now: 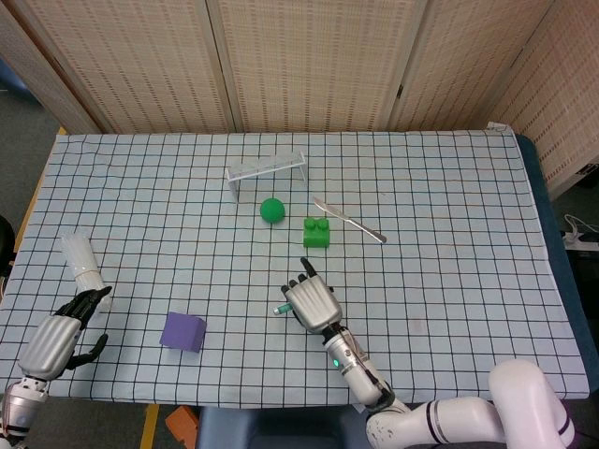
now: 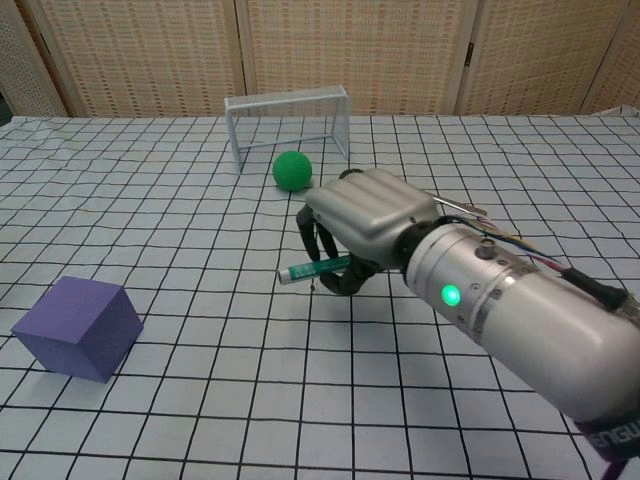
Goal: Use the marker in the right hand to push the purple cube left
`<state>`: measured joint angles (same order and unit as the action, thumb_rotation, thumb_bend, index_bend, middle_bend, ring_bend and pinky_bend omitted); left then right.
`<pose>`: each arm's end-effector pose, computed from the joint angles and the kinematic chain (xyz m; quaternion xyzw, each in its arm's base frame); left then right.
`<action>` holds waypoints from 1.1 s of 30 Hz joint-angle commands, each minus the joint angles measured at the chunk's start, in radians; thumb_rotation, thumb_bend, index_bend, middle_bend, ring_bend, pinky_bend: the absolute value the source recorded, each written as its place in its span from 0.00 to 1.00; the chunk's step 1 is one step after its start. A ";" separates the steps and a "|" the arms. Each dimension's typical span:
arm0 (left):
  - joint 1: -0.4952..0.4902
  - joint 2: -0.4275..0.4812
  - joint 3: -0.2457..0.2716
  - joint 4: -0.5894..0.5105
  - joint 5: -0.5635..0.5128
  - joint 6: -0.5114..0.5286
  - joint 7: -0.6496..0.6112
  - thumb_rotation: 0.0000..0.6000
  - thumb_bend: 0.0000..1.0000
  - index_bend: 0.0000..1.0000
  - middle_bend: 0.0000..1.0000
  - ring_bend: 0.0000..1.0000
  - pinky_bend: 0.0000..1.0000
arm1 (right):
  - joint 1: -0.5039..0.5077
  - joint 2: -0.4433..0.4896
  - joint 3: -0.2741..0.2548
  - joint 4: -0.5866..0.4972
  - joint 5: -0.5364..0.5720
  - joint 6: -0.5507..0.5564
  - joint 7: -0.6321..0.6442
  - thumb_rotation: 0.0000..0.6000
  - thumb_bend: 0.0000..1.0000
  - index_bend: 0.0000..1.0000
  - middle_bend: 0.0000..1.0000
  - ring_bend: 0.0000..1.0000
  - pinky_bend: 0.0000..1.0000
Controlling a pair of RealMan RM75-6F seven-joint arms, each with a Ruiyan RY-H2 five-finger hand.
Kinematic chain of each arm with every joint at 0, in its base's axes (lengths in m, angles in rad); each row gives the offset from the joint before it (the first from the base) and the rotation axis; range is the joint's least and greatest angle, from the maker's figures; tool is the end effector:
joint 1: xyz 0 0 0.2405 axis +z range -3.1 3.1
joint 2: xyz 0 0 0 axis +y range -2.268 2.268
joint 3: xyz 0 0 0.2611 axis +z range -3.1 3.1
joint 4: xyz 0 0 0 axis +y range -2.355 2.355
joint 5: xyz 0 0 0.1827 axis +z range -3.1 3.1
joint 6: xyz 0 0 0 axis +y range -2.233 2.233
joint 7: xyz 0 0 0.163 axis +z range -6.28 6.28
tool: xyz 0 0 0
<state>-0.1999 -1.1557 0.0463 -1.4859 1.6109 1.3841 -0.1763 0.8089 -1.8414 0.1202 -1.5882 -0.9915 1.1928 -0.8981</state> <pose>-0.3018 0.2142 0.1493 -0.6646 -0.4121 -0.3921 0.4845 -0.0718 -0.3000 -0.0694 0.7928 -0.2728 0.3413 0.4249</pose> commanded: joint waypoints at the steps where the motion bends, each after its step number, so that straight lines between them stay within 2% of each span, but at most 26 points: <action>1: -0.001 -0.004 0.000 -0.003 -0.001 -0.003 0.009 1.00 0.44 0.00 0.13 0.10 0.29 | -0.086 0.091 -0.080 -0.064 -0.026 0.067 0.028 1.00 0.40 0.90 0.80 0.41 0.11; 7: -0.006 -0.010 0.000 -0.001 -0.007 -0.017 0.018 1.00 0.44 0.00 0.13 0.10 0.29 | -0.190 0.160 -0.159 -0.058 -0.048 0.124 0.093 1.00 0.40 0.86 0.80 0.41 0.11; 10: -0.007 -0.013 -0.001 0.003 -0.009 -0.020 0.016 1.00 0.44 0.00 0.13 0.10 0.29 | -0.223 0.176 -0.184 -0.041 -0.064 0.120 0.124 1.00 0.40 0.79 0.78 0.39 0.11; 13: -0.008 -0.014 -0.001 0.005 -0.010 -0.022 0.015 1.00 0.44 0.00 0.13 0.10 0.29 | -0.237 0.188 -0.197 -0.038 -0.066 0.099 0.133 1.00 0.40 0.62 0.65 0.33 0.11; 16: -0.008 -0.014 -0.001 0.005 -0.010 -0.021 0.015 1.00 0.44 0.00 0.13 0.10 0.29 | -0.250 0.206 -0.207 -0.048 -0.071 0.080 0.144 1.00 0.40 0.29 0.42 0.21 0.07; 17: -0.008 -0.014 -0.001 0.006 -0.010 -0.021 0.014 1.00 0.44 0.00 0.13 0.10 0.29 | -0.255 0.215 -0.211 -0.055 -0.075 0.073 0.154 1.00 0.40 0.22 0.37 0.19 0.06; 18: -0.007 -0.014 -0.001 0.007 -0.010 -0.021 0.013 1.00 0.44 0.00 0.13 0.10 0.29 | -0.259 0.224 -0.214 -0.062 -0.079 0.068 0.159 1.00 0.39 0.11 0.29 0.16 0.04; 20: -0.007 -0.013 -0.001 0.007 -0.011 -0.021 0.011 1.00 0.44 0.00 0.13 0.10 0.29 | -0.270 0.247 -0.219 -0.085 -0.093 0.071 0.168 1.00 0.35 0.02 0.20 0.11 0.02; 22: -0.006 -0.013 0.001 0.006 -0.013 -0.023 0.010 1.00 0.44 0.00 0.13 0.10 0.29 | -0.284 0.274 -0.226 -0.119 -0.105 0.079 0.179 1.00 0.31 0.00 0.15 0.08 0.00; 25: -0.003 -0.010 0.002 0.002 -0.012 -0.019 0.012 1.00 0.44 0.00 0.13 0.10 0.29 | -0.316 0.332 -0.241 -0.182 -0.139 0.118 0.199 1.00 0.27 0.00 0.12 0.08 0.00; 33: 0.009 -0.001 0.003 -0.012 0.004 0.015 0.030 1.00 0.44 0.00 0.13 0.10 0.29 | -0.454 0.523 -0.291 -0.316 -0.326 0.341 0.282 1.00 0.25 0.00 0.04 0.00 0.00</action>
<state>-0.1923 -1.1579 0.0487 -1.4954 1.6127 1.3971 -0.1493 0.4076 -1.3795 -0.1469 -1.8634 -1.2530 1.4632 -0.6491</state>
